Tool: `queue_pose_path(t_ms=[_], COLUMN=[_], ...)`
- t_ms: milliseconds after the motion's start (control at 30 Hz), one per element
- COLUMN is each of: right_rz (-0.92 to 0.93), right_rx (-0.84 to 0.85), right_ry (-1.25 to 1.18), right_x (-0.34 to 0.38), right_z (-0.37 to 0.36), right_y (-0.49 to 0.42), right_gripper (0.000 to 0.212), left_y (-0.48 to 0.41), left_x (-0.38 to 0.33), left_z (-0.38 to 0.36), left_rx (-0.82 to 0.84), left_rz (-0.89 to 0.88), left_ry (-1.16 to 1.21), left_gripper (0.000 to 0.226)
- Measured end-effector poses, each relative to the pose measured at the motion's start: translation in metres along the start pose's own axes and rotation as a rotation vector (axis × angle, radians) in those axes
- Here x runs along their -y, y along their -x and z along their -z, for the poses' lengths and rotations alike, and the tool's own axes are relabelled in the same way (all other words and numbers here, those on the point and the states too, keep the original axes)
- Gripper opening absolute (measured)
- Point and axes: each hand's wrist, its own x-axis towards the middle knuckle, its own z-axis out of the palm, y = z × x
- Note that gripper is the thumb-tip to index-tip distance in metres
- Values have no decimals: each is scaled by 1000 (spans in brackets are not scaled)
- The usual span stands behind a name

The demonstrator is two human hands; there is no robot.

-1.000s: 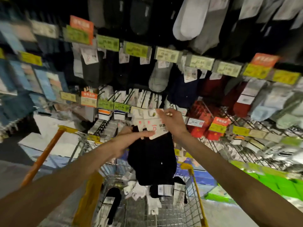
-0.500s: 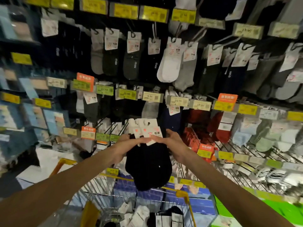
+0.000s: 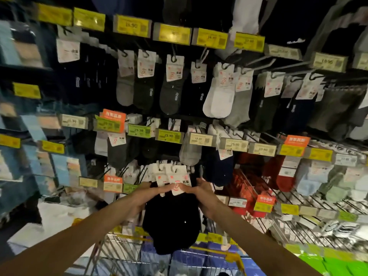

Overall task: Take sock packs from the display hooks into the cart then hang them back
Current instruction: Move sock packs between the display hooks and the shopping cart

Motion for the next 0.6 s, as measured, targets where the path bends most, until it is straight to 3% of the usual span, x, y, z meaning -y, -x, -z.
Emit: queue_pose_path(t_ms=[200, 367, 500, 600], right_rz=[-66, -88, -37, -18], right_rx=[-93, -156, -148, -138], right_ry=[-91, -124, -114, -160], right_x=[-2, -7, -11, -11], right_z=[-22, -38, -35, -30], right_y=[-32, -48, -57, -65], right_gripper=[38, 88, 51, 53], left_y=[-41, -64, -83, -99], left_x=[5, 7, 9, 8], left_z=[47, 63, 63, 62], left_rx=[86, 127, 128, 99], left_rz=[15, 10, 36, 37], left_ry=[17, 62, 120, 128], left_gripper=[70, 53, 44, 34])
